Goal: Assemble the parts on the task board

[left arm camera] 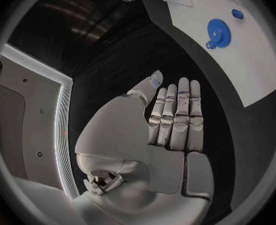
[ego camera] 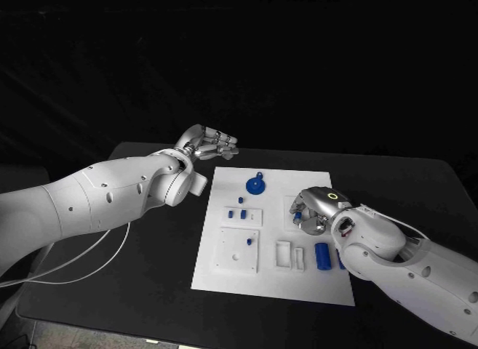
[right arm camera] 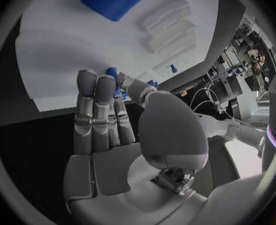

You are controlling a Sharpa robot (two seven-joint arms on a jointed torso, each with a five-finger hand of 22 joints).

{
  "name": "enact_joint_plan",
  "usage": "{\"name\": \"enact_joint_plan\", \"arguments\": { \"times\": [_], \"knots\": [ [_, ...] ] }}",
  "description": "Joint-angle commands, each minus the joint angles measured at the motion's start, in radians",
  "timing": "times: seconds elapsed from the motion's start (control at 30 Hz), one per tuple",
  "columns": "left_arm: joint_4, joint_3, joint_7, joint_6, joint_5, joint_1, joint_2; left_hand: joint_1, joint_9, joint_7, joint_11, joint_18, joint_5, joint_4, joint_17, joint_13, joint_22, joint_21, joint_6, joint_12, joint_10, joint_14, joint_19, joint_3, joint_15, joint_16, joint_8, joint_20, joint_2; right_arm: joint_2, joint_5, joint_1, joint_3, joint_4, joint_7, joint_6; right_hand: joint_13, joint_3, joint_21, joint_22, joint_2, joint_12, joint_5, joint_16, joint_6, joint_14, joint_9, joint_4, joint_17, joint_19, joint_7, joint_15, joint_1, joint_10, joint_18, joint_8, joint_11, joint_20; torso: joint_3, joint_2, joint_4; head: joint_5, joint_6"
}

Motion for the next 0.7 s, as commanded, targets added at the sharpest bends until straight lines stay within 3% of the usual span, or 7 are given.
{"name": "enact_joint_plan", "arguments": {
  "times": [0.03, 0.3, 0.7],
  "knots": [
    [0.003, 0.001, 0.006, 0.005, 0.004, 0.002, 0.001, 0.002, 0.001, 0.001, -0.001, -0.006, 0.005, 0.003, 0.000, 0.000, 0.001, -0.001, 0.002, 0.000, -0.008, -0.004, -0.006, 0.004, -0.001, -0.002, 0.001, -0.002, -0.003, 0.001, -0.022, 0.000, 0.000, 0.005, -0.007, 0.011, 0.001, 0.003, 0.009, 0.004, 0.010, -0.001, -0.002, 0.006, 0.017, 0.000, 0.001, -0.003, 0.002, 0.040, -0.004, -0.010, -0.003, 0.024, 0.005, -0.001, -0.006, -0.011, -0.0001, 0.000, 0.0007, 0.000, -0.001],
    [0.002, 0.001, 0.003, 0.008, 0.004, 0.002, -0.001, 0.002, 0.001, 0.001, 0.000, -0.005, 0.005, 0.005, 0.000, 0.000, 0.000, -0.002, 0.001, 0.000, -0.010, -0.005, -0.006, 0.004, -0.001, -0.002, 0.001, -0.001, -0.002, 0.000, -0.045, 0.000, 0.000, 0.012, -0.019, -0.005, 0.009, 0.001, 0.035, 0.023, 0.059, 0.003, -0.002, 0.003, 0.083, -0.003, 0.006, -0.031, 0.005, 0.037, -0.020, -0.033, 0.026, 0.127, -0.013, 0.001, -0.036, -0.033, -0.0003, 0.000, 0.0003, 0.001, -0.003],
    [0.000, 0.000, 0.000, 0.011, 0.004, 0.002, 0.000, 0.002, 0.001, 0.001, 0.000, -0.004, 0.005, 0.007, 0.001, 0.000, -0.002, -0.002, 0.000, 0.000, -0.013, -0.006, -0.006, 0.005, 0.000, -0.002, 0.001, -0.001, -0.002, -0.002, -0.084, -0.001, 0.000, 0.028, -0.035, -0.060, 0.014, -0.010, 0.060, 0.047, 0.081, 0.001, -0.002, -0.004, 0.114, 0.002, 0.008, -0.047, 0.011, 0.037, -0.028, -0.043, 0.030, 0.157, -0.031, -0.002, -0.045, -0.048, -0.0010, 0.000, 0.0006, 0.001, -0.005]
  ]
}}
